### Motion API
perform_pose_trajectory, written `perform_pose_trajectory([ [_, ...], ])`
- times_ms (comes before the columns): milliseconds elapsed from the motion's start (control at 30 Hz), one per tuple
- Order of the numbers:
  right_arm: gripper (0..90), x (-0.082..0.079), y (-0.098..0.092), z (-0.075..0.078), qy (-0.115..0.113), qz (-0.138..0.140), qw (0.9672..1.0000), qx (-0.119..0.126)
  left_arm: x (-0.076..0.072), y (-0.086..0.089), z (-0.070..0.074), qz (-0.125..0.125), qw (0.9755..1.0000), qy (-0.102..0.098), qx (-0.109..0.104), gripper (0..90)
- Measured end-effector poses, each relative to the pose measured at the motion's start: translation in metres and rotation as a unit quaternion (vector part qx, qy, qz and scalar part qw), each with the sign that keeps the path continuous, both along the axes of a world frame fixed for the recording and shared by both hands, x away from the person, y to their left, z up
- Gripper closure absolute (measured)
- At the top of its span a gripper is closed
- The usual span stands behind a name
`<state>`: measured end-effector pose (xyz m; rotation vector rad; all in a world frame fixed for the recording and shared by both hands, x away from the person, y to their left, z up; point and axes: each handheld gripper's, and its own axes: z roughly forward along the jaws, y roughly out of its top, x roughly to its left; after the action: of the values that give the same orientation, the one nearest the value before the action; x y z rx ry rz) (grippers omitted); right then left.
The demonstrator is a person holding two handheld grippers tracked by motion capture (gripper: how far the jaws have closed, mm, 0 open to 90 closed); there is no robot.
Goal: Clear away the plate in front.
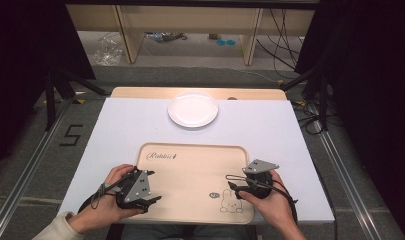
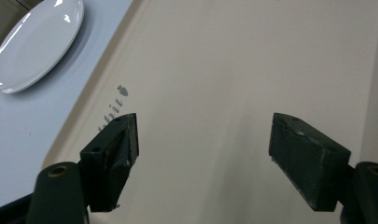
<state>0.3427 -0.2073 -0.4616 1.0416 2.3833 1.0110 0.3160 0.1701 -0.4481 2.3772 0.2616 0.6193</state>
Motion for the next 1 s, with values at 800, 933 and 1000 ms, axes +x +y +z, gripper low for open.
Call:
perform_pose_trajectory([
  [800,30.3,-0.002,0.001,0.002,0.0,-0.006,0.9999,-0.01,0.045,-0.059,0.023,-0.011,0.9977,-0.048,0.047,23.9],
  [933,30.6,-0.002,0.002,0.003,-0.004,-0.006,0.9999,-0.008,0.058,-0.064,0.027,-0.01,0.9977,-0.052,0.043,24.7],
  [1000,30.6,-0.002,0.002,0.004,-0.01,-0.005,0.9999,-0.005,0.066,-0.066,0.028,-0.005,0.9975,-0.059,0.039,25.2],
])
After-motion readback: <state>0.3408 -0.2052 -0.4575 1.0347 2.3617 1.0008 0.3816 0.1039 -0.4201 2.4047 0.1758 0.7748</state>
